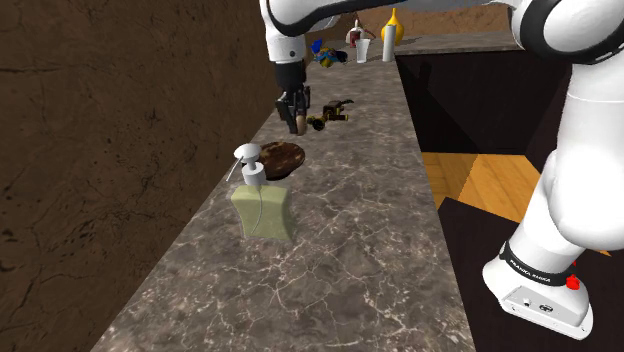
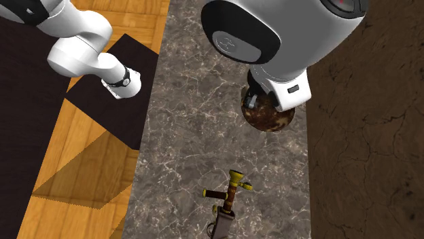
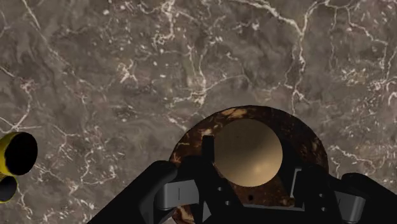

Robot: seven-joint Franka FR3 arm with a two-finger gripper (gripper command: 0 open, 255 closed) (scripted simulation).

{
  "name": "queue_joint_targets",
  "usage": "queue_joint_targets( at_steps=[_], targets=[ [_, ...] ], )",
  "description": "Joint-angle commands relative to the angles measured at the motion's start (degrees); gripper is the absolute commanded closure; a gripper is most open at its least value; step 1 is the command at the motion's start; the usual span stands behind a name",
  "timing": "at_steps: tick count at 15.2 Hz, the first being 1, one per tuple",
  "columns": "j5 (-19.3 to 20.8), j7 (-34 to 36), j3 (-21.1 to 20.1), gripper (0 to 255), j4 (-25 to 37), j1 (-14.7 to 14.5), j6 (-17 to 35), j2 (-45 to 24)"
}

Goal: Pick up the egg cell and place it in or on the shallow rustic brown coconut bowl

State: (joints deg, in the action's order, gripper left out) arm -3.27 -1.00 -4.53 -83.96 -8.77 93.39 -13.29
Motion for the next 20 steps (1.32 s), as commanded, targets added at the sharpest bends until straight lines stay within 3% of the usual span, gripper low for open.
queue_joint_targets(
  at_steps=[1,6,20],
  targets=[
    [0.45,1.33,-0.40,255,7.69,-0.86,-2.16,-5.43],
    [1.74,4.05,-0.86,255,31.91,-3.45,-10.67,-21.01],
    [1.44,3.29,-0.79,255,15.28,-2.95,2.23,-17.31]
  ],
)
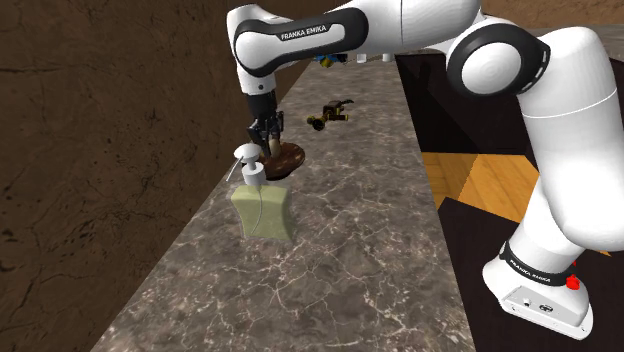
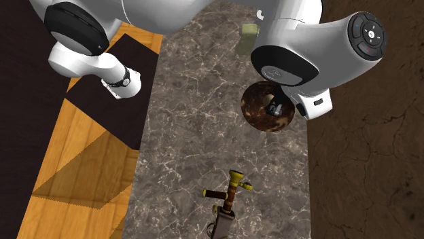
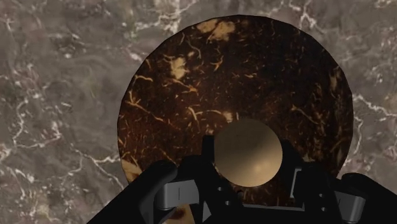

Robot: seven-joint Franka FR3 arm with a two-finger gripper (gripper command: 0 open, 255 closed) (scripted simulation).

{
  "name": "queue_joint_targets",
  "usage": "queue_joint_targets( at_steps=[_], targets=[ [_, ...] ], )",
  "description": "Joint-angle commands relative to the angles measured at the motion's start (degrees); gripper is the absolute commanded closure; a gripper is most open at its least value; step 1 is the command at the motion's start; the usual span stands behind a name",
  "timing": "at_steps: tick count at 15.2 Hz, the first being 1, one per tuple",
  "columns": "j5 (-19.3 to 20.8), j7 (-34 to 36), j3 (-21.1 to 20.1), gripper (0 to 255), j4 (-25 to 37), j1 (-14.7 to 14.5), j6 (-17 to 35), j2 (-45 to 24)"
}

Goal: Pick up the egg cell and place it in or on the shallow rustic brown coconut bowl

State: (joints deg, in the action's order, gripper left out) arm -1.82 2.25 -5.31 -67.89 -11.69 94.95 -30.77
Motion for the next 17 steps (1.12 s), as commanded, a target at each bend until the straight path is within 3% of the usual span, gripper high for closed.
queue_joint_targets(
  at_steps=[1,7,8,13,17],
  targets=[
    [-0.01,0.03,-0.02,255,-0.80,-0.03,0.69,0.17],
    [-0.01,0.03,-0.02,255,-0.79,-0.03,0.68,0.17],
    [-0.01,0.03,-0.02,0,-0.79,-0.03,0.68,0.17],
    [-0.01,0.03,-0.02,0,-0.79,-0.03,0.68,0.17],
    [0.19,0.24,0.04,0,11.16,-0.14,-8.40,-2.70]
  ],
)
